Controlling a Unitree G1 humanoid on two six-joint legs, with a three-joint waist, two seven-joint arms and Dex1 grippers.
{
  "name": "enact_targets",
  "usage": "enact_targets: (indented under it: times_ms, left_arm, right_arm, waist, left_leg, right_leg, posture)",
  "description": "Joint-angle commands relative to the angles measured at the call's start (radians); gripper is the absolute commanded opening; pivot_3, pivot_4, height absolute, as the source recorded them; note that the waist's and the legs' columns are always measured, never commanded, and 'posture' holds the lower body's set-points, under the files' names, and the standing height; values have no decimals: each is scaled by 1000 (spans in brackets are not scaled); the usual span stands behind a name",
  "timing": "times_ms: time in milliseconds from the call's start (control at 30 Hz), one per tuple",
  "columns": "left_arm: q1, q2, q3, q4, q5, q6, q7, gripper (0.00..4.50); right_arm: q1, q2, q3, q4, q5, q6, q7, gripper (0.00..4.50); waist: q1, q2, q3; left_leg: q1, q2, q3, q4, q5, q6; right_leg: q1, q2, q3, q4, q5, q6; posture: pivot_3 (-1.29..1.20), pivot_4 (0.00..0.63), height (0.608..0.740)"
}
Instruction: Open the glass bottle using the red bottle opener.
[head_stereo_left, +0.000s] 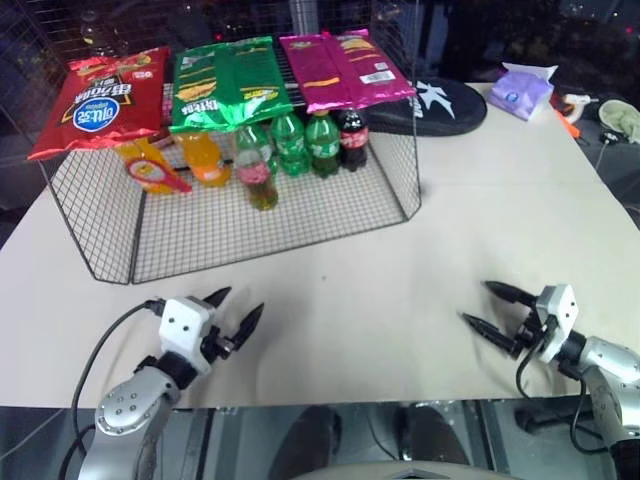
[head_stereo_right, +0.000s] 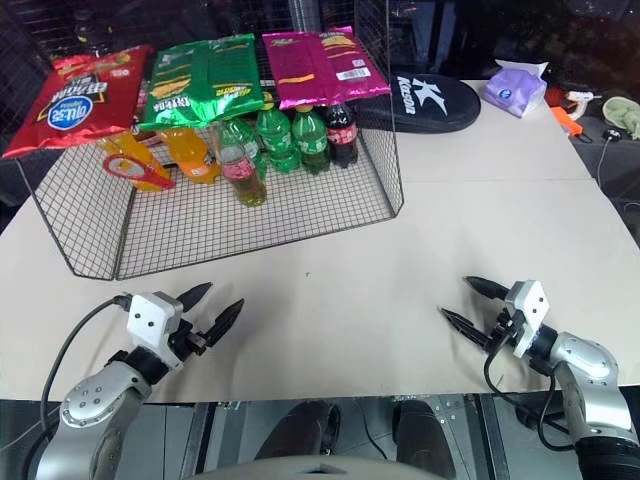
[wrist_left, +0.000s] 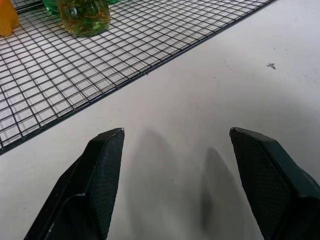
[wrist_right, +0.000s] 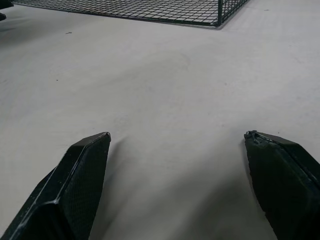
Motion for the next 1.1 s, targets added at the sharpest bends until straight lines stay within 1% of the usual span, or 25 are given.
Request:
enact_targets:
  times_ms: [33,233,800,967,1100]
  left_arm:
    - [16,-1,17,-16,-6,-24,-6,3473]
    - [34,-22,13,-18,-10,-37,-4,3473]
    - [-7,-22,13,25,2,-64,4,3473]
    - [-57,-25,52,33,-23,-60,30,3473]
    - [-134,-20,129,47,-68,-45,74,3473]
  right_arm:
    - [3,-13,-16,15,10,-2,26,4350]
    - [7,-7,-20,0,9,-6,27,4350]
    - [-4,17,-11,-38,15,-8,12,4350]
    - [-27,27,7,-108,41,14,23,4350]
    - [-52,44,45,-235,90,72,20,4350]
  waist:
    - [0,0,0]
    - [2,0,0]
    - [1,0,0]
    - [1,1,1]
    - [1,1,0]
  left_leg:
    - [0,0,0,0,0,0]
    - [0,0,0,0,0,0]
    - [1,0,1,0,0,-1]
    - [1,0,1,0,1,-1]
    - [0,0,1,0,1,-1]
  right_leg:
    - [0,0,0,0,0,0]
    - [0,0,0,0,0,0]
    - [0,0,0,1,0,0]
    - [-1,1,0,1,0,0]
    - [-2,1,-1,2,0,0]
  posture:
    - [0,150,740]
    - [0,150,740]
    - [0,150,740]
    - [0,150,740]
    - [0,150,740]
